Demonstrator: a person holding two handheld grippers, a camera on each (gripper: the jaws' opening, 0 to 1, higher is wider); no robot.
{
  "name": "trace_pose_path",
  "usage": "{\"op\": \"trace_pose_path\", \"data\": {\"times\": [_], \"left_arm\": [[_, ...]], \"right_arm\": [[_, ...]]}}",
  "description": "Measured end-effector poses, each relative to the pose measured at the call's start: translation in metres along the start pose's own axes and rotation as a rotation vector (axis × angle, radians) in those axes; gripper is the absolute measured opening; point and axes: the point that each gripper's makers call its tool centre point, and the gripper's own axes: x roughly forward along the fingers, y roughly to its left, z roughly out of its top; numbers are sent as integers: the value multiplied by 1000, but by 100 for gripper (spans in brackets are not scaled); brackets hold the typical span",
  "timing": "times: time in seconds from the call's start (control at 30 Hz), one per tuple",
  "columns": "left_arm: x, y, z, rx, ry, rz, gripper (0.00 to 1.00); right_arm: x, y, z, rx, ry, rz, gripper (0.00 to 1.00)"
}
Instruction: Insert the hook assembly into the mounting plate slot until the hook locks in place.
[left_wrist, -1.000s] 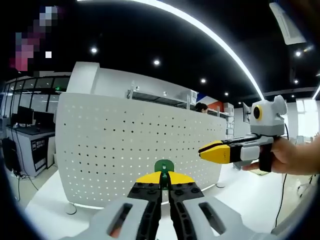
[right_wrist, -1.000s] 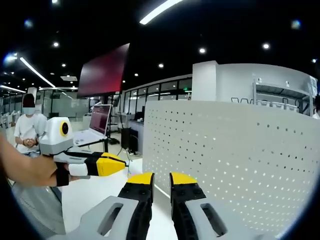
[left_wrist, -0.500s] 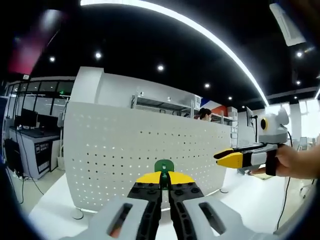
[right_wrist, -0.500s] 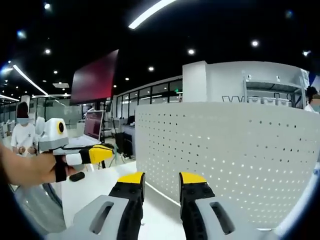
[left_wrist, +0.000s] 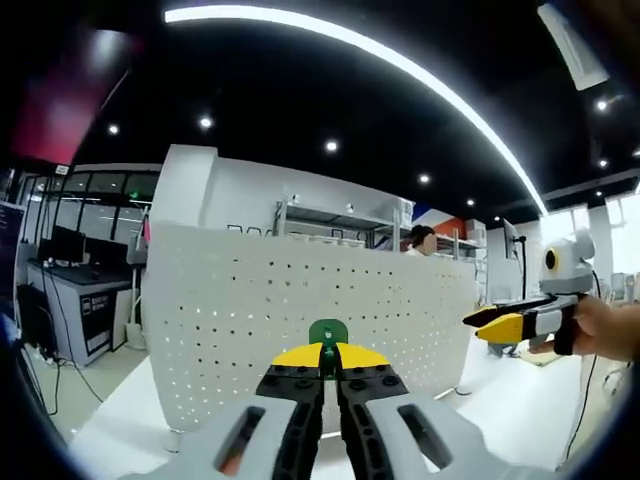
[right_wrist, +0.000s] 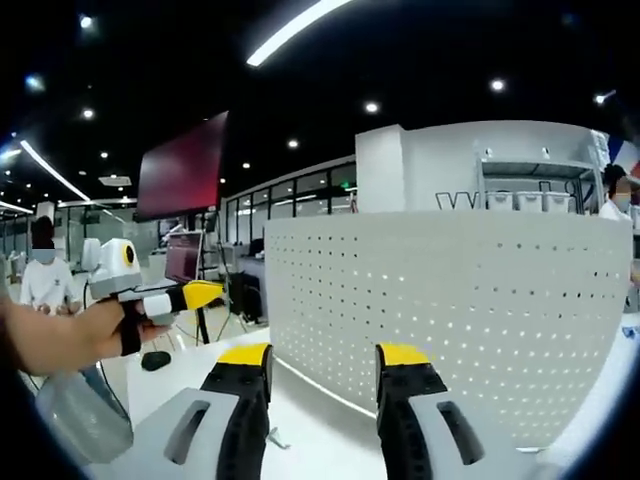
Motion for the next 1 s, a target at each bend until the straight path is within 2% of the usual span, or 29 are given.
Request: {"op": "trace_pose_path", "data": {"times": [0.3, 0.6, 0.8, 1.0], "left_arm": [[6, 43, 31, 16, -65, 93, 3], [18, 75, 58, 43, -121, 160, 3], [34, 92, 77, 64, -158, 195, 3], [45, 103, 83, 81, -174, 224, 3]], "right_arm": [[-6, -5, 7, 15, -16, -9, 50], [-11, -6, 10, 4, -12, -10, 55], [-14, -9, 16, -29, -11, -19, 58], [-18, -11, 25, -38, -20, -31, 59]]}}
